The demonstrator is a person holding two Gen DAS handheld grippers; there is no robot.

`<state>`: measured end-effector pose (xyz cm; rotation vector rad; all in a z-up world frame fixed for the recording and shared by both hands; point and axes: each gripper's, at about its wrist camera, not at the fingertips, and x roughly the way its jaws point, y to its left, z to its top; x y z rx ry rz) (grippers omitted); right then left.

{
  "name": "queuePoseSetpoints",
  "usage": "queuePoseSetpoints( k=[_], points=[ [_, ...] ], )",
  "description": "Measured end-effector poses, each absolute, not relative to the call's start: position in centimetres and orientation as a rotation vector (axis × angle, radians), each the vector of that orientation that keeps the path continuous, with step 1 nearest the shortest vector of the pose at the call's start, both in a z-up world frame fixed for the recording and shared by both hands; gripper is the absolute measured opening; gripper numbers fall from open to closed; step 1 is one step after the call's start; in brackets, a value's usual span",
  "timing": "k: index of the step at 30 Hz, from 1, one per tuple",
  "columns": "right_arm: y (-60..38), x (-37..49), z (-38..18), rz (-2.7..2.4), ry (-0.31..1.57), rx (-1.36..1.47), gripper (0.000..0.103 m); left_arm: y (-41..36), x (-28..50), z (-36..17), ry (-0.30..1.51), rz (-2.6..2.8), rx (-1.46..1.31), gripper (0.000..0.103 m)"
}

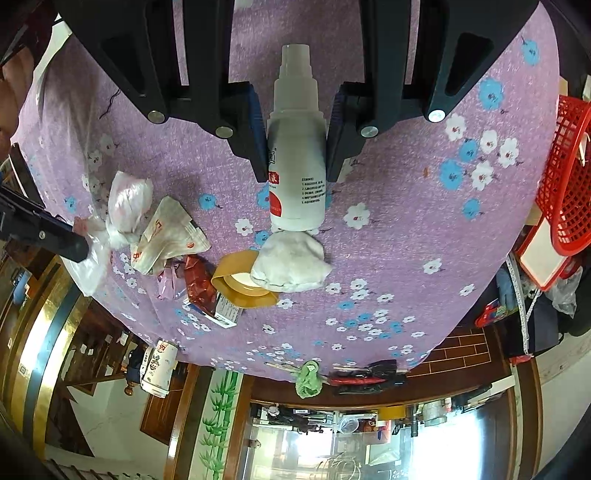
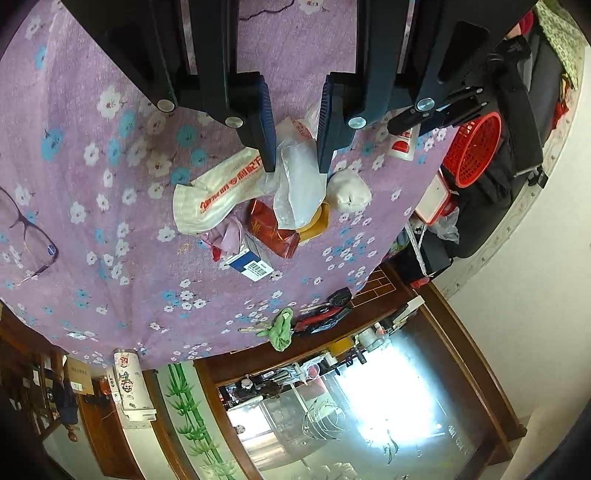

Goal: Collect trash

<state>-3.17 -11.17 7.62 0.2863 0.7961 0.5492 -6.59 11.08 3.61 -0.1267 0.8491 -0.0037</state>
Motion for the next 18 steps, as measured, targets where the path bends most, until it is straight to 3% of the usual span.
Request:
queuePoseSetpoints(
  k=[18],
  points=[
    [-9.3,-4.5,7.3,0.58,0.816,0.237,0.023,11.1,-8.1,4.3,0.8,0.06,-0.07,0.029]
  ],
)
